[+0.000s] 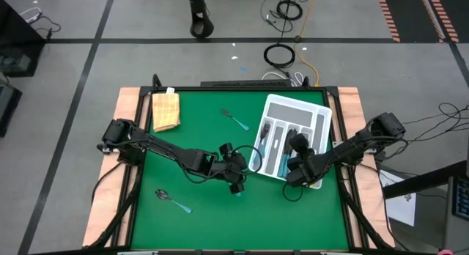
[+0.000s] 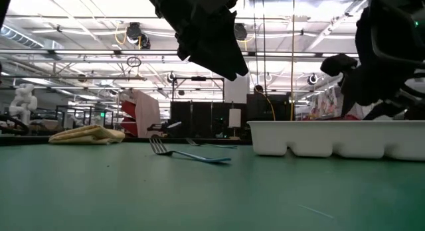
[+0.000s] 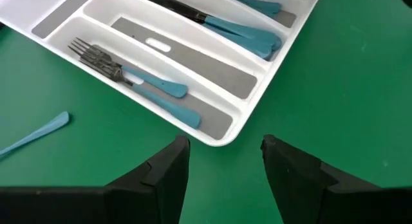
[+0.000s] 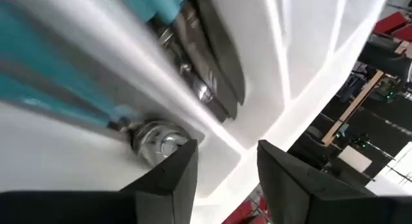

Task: Sort silverware
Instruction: Put the top blue fork into the tray

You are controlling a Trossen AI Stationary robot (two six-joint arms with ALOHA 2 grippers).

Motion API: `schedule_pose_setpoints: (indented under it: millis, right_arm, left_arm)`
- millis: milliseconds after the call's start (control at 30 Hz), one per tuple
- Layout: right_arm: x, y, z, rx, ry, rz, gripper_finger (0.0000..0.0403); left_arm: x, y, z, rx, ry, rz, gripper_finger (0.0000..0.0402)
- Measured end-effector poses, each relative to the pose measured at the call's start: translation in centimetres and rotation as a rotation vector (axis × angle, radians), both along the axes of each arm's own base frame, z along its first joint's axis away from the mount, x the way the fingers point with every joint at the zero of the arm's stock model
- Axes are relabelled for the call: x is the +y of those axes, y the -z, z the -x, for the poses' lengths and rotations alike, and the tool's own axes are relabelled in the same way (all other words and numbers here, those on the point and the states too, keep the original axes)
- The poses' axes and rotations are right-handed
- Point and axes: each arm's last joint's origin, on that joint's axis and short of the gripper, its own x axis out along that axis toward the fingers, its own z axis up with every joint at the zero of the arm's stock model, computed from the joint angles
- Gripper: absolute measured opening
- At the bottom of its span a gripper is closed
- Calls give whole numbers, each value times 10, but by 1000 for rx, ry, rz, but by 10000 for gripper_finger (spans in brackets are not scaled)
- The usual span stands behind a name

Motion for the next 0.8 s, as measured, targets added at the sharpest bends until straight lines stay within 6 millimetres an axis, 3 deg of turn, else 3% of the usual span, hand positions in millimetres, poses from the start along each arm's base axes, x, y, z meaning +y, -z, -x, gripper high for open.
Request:
schedule_pose_setpoints:
  millis: [267,467,567,667,800]
  right_arm:
    - [2,-23,-5,-13,75,18,149]
    - [12,-75,-25,-153,222,-43,149]
    - [18,-108,-37,-302,329,-116,149]
    - [23,-141,-45,-427,413,-215,149]
    - [29,-183,-52,-554,439,-346,149]
  left_arm:
    - [-2,-1,-1,10,59,43,200]
    - [4,-33,-5,-62,-55,129,200]
    - [28,-55,2,-30,-164,-5,200]
    - [66,-68,5,58,-143,-163,200]
    - [131,-63,9,199,-16,-136,200]
